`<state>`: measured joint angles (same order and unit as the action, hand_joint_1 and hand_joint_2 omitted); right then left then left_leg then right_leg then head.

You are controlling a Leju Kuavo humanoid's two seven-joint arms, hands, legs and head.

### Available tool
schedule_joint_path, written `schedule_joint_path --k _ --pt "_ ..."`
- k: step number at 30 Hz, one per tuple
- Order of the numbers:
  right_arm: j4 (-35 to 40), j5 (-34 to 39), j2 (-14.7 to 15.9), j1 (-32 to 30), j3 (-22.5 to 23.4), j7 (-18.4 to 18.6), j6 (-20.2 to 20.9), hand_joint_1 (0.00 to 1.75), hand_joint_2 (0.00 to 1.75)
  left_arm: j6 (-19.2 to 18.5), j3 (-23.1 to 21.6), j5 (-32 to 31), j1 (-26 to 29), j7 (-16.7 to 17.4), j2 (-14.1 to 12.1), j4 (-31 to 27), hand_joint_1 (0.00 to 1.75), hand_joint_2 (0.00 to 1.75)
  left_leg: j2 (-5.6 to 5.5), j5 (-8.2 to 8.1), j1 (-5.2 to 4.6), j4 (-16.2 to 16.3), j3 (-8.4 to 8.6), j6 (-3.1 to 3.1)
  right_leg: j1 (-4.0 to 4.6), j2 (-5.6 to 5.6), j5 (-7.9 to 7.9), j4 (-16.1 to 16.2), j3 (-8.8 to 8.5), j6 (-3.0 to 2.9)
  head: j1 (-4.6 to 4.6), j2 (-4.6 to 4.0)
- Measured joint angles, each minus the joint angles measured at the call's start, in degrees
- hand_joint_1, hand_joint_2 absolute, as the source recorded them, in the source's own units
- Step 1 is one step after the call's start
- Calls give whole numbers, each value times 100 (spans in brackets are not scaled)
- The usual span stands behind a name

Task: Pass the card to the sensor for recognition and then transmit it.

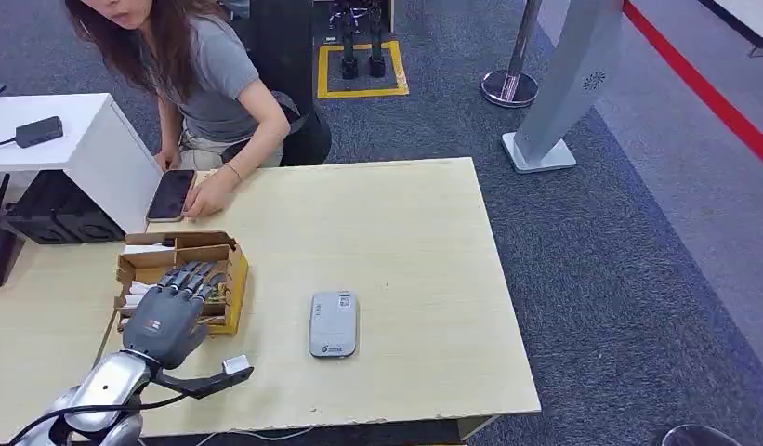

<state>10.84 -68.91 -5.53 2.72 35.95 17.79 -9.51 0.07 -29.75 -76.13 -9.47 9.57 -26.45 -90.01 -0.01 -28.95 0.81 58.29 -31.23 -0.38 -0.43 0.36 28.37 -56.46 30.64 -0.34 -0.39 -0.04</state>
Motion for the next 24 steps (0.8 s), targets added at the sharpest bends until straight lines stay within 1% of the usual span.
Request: schedule_joint_path --k 1,2,3,4,5,7,8,9,11,16,18,19,22,24 --pt "0 0 0 0 4 0 -2 0 175 -2 0 0 0 0 0 0 31 175 0 0 0 0 0 0 0 0 0 0 0 0 0 0" --pt "0 0 0 -1 7 0 -2 0 175 -4 0 0 0 2 0 0 42 175 0 0 0 0 0 0 0 0 0 0 0 0 0 0" --pt "0 0 0 0 11 0 -2 0 175 -13 0 0 0 7 -2 0 59 175 0 0 0 0 0 0 0 0 0 0 0 0 2 0" --pt "0 -2 0 0 15 0 -2 0 175 -31 0 2 0 18 -4 0 59 175 0 0 0 0 0 0 0 0 0 0 0 0 0 0" --pt "0 -4 0 0 22 0 -2 0 175 -70 0 13 0 48 -9 0 73 175 0 0 0 0 0 0 0 0 0 0 0 0 2 0" --pt "0 -7 0 0 37 0 -4 0 175 -120 0 33 1 66 -28 0 72 175 0 0 0 0 0 0 0 0 0 0 0 0 2 0" --pt "0 -7 0 0 46 0 -7 0 175 -129 0 39 0 68 -44 0 66 175 0 0 0 0 0 0 0 0 0 0 0 0 0 0" --pt "0 -9 0 0 50 0 -7 0 175 -133 0 52 0 70 -50 0 68 175 0 0 0 0 0 0 0 0 0 0 0 0 2 0" --pt "0 -9 -2 0 52 0 -7 0 175 -155 0 59 2 70 -63 0 65 175 0 0 0 0 0 0 0 0 0 0 0 0 0 0" --pt "0 -13 -2 0 59 13 -9 0 175 -164 0 68 6 70 -96 0 66 175 0 0 0 0 0 0 0 0 0 0 0 0 2 0" --pt "0 -13 -2 0 59 13 -9 0 175 -164 0 68 8 70 -100 0 61 175 0 0 0 0 0 0 0 0 0 0 0 0 2 0" --pt "0 -13 -2 -1 61 13 -9 0 175 -164 0 68 8 70 -105 0 65 175 0 0 0 0 0 0 0 0 0 0 0 0 0 0" --pt "0 -13 -2 0 70 13 -9 0 175 -164 0 70 8 70 -107 0 63 175 0 0 0 0 0 0 0 0 0 0 0 0 2 0" --pt "0 -20 -2 0 79 15 -9 0 175 -168 0 72 9 72 -109 0 66 175 0 0 0 0 0 0 0 0 0 0 0 0 0 0"
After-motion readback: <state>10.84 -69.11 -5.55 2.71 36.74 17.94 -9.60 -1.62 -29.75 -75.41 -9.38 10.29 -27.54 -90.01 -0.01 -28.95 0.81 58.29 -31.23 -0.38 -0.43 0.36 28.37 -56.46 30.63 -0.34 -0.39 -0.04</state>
